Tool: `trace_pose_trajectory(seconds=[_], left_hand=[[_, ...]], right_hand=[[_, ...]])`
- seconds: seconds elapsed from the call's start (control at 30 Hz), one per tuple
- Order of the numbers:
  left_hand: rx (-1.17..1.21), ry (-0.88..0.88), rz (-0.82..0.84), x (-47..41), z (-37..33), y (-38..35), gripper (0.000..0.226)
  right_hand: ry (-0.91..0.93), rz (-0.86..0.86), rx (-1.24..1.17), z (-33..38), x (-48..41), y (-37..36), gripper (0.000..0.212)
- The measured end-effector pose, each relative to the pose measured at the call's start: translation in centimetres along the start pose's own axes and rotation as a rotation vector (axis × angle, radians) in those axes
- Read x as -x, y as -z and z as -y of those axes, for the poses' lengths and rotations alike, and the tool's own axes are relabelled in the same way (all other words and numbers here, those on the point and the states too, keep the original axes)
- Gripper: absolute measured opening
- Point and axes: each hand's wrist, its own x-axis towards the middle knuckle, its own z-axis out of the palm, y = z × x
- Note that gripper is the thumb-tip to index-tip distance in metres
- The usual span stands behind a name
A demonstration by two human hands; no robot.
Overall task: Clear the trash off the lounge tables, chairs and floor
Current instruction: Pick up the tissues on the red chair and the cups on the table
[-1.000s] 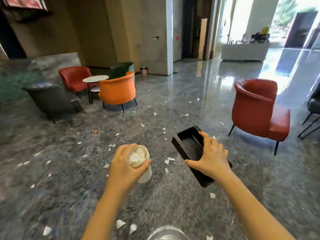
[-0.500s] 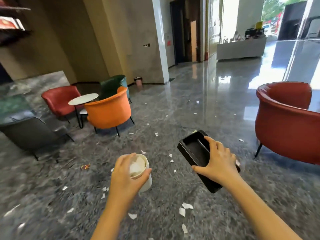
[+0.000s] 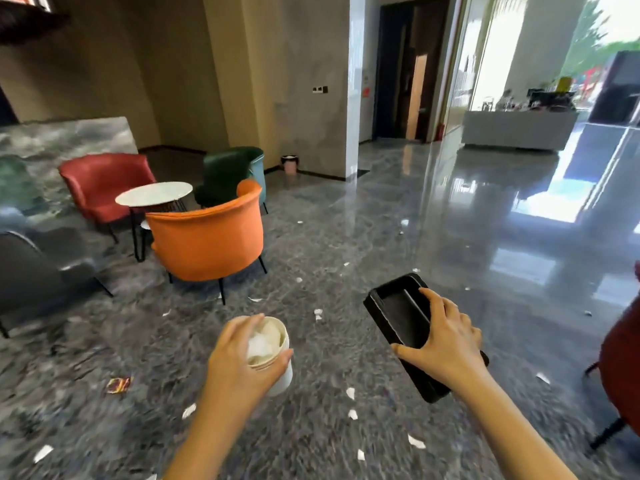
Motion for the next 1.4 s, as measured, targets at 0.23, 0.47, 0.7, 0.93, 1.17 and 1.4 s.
trace_pose_trajectory(seconds=[0.23,0.47,0.7,0.93,1.17,1.4], left_hand=[[0.02,0.027,0.015,-22.2,5.0,-8.7,0.053],[-0.011,-0.024,0.049,-43.1,14.0,-22.2,0.054],[-0.095,-0.037,0.078,-67.7,19.0,-32.2,0.059],[-0.127,-0.001,0.052,-88.4,27.6,-40.8,0.057],[-0.133,0.014,0.017,-112.7,37.1,-49.6,0.058],[-0.119,-0.02,0.07,-136.5,41.9,-60.1,0.059]], right_hand=[[-0.112,0.006,0.003,1.0,-21.4,-4.4,0.105],[-0.167,0.007,-0.042,0.3,-45.3,-14.8,0.105],[-0.08,0.004,0.019,3.8,-73.4,-18.9,0.104],[0.012,0.017,0.005,8.6,-97.8,-26.2,0.102],[0.011,0.033,0.022,12.4,-123.9,-34.3,0.102],[-0.04,0.018,0.018,14.0,-146.9,-38.1,0.103]])
